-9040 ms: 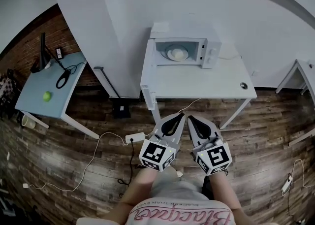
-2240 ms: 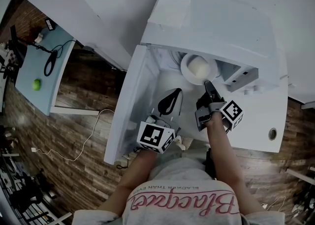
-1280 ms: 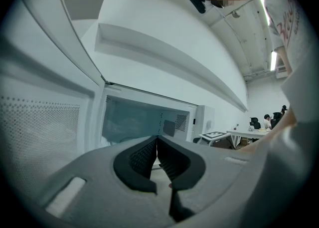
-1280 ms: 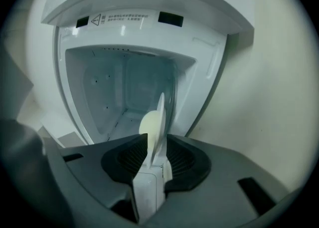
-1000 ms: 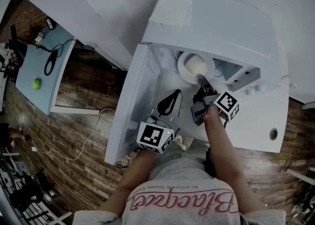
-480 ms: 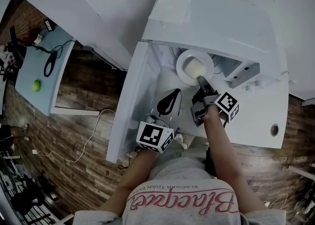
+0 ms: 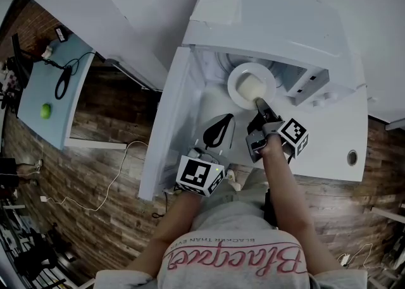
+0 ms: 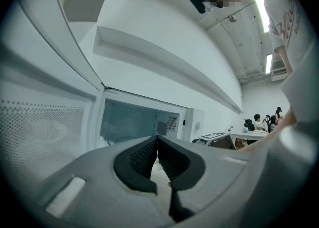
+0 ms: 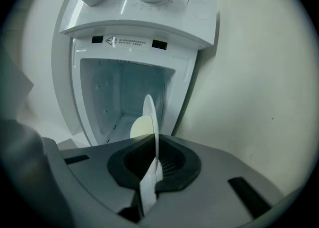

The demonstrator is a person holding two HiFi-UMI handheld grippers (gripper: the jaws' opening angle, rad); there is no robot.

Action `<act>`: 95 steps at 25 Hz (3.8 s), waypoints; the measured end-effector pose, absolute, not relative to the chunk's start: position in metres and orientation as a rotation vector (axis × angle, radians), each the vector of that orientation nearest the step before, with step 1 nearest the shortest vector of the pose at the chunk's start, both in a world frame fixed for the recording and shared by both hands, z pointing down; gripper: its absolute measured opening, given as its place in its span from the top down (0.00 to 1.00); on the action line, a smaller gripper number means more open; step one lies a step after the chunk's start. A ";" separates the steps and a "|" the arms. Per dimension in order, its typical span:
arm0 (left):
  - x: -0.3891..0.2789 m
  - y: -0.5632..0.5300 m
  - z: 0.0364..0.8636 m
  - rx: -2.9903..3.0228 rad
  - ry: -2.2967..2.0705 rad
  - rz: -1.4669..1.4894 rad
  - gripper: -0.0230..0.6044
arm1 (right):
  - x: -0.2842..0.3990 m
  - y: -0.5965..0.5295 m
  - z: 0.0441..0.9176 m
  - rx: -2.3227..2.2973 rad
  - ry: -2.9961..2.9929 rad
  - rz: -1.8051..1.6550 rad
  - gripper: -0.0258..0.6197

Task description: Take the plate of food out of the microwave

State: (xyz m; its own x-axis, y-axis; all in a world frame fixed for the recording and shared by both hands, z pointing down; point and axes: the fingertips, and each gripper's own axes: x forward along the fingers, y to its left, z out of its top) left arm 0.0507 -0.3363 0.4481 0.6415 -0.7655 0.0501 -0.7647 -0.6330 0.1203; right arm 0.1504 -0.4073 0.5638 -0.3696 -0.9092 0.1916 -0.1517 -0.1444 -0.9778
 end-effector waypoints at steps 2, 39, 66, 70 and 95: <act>0.051 -0.331 0.448 2.727 -1.273 -0.011 0.95 | 0.151 -0.401 0.564 -1.222 1.500 -1.579 0.93; 0.084 -0.266 0.433 2.763 -1.208 -0.076 0.95 | 0.162 -0.321 0.533 -1.168 1.547 -1.574 0.93; 0.089 -0.256 0.406 2.692 -1.340 -0.098 0.95 | 0.174 -0.291 0.493 -1.120 1.552 -1.690 0.93; 0.092 -0.257 0.401 2.695 -1.344 -0.095 0.95 | 0.174 -0.288 0.487 -1.112 1.560 -1.707 0.93; 0.098 -0.267 0.344 2.723 -1.395 -0.228 0.95 | 0.200 -0.281 0.423 -1.145 1.569 -1.689 0.93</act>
State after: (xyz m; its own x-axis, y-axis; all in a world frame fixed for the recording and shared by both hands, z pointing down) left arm 0.0976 -0.2665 0.3436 0.5760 -0.8115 -0.0983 -0.8006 -0.5844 0.1324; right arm 0.1996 -0.2806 0.4232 -0.4784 -0.8525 0.2107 -0.1473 -0.1587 -0.9763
